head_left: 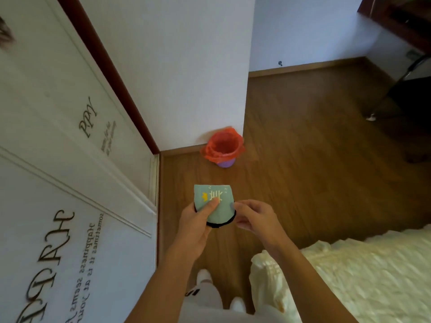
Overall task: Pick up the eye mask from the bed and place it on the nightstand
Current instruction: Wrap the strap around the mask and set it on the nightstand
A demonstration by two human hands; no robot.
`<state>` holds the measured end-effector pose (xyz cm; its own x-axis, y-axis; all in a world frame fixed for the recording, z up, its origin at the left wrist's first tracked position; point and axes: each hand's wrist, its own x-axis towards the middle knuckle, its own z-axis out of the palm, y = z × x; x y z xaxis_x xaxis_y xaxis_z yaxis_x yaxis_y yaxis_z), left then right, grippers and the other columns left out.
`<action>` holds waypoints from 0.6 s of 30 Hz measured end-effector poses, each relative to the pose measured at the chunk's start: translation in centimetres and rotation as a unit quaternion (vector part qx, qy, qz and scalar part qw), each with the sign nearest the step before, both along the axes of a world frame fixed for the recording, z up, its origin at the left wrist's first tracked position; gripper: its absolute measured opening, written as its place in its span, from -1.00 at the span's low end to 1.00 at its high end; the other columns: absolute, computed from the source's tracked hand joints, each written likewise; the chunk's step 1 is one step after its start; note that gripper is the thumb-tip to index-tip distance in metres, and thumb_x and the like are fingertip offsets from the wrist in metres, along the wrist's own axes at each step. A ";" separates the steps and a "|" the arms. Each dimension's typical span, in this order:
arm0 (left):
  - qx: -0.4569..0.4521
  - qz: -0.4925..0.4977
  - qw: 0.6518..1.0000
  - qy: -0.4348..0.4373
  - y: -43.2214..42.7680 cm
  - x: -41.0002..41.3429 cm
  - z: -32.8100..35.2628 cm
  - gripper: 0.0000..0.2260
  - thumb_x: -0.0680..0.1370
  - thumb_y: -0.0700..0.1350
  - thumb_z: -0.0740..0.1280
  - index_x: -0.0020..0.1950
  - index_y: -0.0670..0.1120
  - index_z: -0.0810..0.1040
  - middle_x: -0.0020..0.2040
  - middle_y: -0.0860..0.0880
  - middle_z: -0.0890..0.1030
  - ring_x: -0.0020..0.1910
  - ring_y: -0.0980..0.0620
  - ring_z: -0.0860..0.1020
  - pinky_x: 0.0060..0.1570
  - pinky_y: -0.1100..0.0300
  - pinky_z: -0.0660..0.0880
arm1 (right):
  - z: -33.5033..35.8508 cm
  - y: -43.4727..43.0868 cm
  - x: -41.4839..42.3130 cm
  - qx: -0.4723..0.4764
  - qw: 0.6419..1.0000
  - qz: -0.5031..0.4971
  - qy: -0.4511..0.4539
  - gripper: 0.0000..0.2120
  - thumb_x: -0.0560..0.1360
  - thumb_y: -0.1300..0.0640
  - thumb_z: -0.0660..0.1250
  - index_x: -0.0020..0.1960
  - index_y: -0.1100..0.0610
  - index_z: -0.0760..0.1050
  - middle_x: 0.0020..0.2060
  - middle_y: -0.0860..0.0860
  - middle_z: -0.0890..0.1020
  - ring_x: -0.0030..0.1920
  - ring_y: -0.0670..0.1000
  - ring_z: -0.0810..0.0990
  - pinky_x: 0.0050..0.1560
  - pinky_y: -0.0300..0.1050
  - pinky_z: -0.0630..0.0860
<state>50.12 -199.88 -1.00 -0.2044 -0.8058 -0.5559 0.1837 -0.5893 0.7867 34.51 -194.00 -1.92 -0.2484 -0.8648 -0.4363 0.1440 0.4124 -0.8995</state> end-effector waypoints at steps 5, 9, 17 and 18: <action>0.007 -0.033 0.999 -0.006 -6.5 -4.3 -0.6 -0.80 0.48 -0.20 0.45 0.09 -0.14 0.60 -0.03 -0.12 0.73 -0.04 -0.08 0.69 -0.14 0.08 0.63 | -1.0 -5.7 -3.6 0.013 1.000 -0.023 -0.002 -0.76 0.53 -0.03 0.42 0.10 0.10 0.66 -0.08 0.05 0.77 -0.02 0.02 0.75 -0.01 -0.15 0.68; 0.029 -0.073 0.997 -0.009 -12.8 -8.4 -1.2 -0.78 0.47 -0.19 0.45 0.10 -0.16 0.59 -0.01 -0.16 0.72 -0.02 -0.11 0.69 -0.12 0.06 0.62 | -1.8 -10.7 -7.1 0.029 0.997 -0.064 -0.007 -0.76 0.54 -0.01 0.41 0.10 0.11 0.66 -0.06 0.09 0.76 -0.01 0.07 0.74 -0.02 -0.14 0.67; 0.042 -0.209 0.977 -0.012 -26.5 -18.6 -0.6 -0.81 0.48 -0.23 0.43 0.08 -0.13 0.57 -0.02 -0.14 0.68 -0.03 -0.08 0.65 -0.11 0.07 0.60 | -0.8 -20.7 -15.4 0.052 0.981 -0.186 -0.001 -0.76 0.55 -0.05 0.39 0.10 0.08 0.66 -0.04 0.06 0.76 0.01 0.04 0.73 0.00 -0.13 0.66; 0.047 -0.227 0.973 -0.009 -27.9 -20.5 -0.6 -0.79 0.48 -0.24 0.43 0.10 -0.12 0.57 0.00 -0.14 0.68 -0.01 -0.08 0.65 -0.12 0.08 0.60 | -0.8 -21.3 -16.6 0.054 0.975 -0.213 0.008 -0.76 0.55 -0.06 0.39 0.10 0.07 0.66 -0.03 0.05 0.75 0.02 0.04 0.72 0.01 -0.12 0.66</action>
<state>29.66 -227.77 -1.60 -0.5167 -0.5804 -0.6294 -0.1255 -0.6758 0.7263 17.87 -215.25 -2.72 -0.5832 -0.6305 -0.5123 0.3090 0.4110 -0.8577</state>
